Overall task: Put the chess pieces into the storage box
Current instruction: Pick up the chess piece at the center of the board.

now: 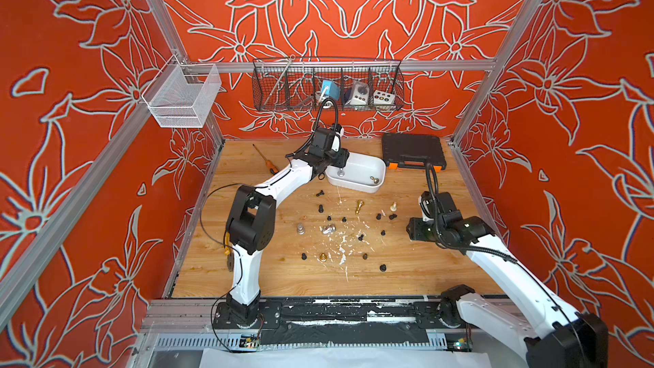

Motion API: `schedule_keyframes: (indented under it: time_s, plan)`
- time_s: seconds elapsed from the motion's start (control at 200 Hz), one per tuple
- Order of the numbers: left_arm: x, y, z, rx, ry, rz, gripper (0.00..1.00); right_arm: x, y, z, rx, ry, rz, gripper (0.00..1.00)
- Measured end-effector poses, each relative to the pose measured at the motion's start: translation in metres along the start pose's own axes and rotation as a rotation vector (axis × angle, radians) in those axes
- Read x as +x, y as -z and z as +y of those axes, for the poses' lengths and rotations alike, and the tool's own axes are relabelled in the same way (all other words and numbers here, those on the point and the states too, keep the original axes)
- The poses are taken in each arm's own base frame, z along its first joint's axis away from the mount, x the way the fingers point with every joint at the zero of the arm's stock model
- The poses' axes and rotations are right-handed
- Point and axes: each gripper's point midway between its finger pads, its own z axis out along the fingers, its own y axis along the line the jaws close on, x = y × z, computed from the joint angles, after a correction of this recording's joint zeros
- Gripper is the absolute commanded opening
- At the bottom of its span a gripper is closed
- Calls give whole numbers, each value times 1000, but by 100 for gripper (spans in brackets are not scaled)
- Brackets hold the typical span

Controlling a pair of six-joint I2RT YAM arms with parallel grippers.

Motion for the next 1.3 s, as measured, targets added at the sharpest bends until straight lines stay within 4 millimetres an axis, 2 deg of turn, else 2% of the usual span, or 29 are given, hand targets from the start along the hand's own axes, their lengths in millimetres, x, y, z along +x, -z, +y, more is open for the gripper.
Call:
schedule_keyframes:
  time_s: [0.095,0.19,0.515,0.686,0.851,1.056,1.301]
  plan:
    - [0,23,-4,12,4,-22,51,-5,-3,2,4,9,9,58]
    - [10,42,-6,21,16,-23,51,-14,-5,5,3,16,6,58]
    - [89,89,-1,16,75,58,52,-56,-23,18,12,47,-2,57]
    - [114,117,0,13,93,54,52,-78,-40,24,28,65,-1,52]
    - [133,144,2,5,114,33,53,-91,-62,26,51,70,23,49]
    - [155,164,7,-10,144,20,53,-97,-88,27,71,72,64,45]
    - [172,172,10,-17,179,25,53,-96,-106,24,100,78,98,41]
